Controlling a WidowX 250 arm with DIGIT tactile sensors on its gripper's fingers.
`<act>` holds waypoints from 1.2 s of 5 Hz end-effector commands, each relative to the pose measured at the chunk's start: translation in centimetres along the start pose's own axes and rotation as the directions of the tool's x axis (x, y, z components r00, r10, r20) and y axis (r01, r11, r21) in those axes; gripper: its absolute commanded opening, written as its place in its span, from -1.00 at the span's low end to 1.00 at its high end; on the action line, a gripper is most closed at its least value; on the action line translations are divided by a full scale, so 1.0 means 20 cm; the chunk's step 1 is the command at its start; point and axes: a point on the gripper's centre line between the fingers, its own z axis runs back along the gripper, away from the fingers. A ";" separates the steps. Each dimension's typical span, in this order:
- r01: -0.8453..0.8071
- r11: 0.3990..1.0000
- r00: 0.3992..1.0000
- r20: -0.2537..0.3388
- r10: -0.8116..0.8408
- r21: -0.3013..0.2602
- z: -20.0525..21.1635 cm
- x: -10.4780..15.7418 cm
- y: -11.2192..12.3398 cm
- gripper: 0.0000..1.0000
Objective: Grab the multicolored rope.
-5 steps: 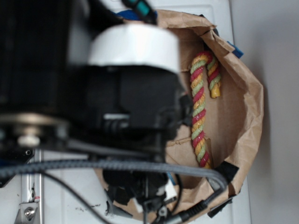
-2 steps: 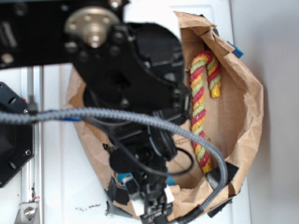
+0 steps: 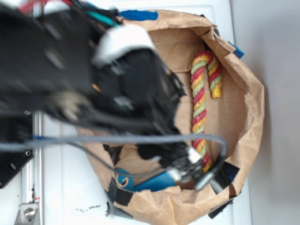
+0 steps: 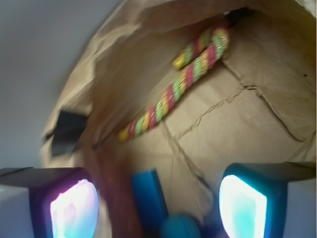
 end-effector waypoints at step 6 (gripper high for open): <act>-0.244 0.967 0.966 0.064 0.249 -0.079 -0.25 0.16 0.08 1.00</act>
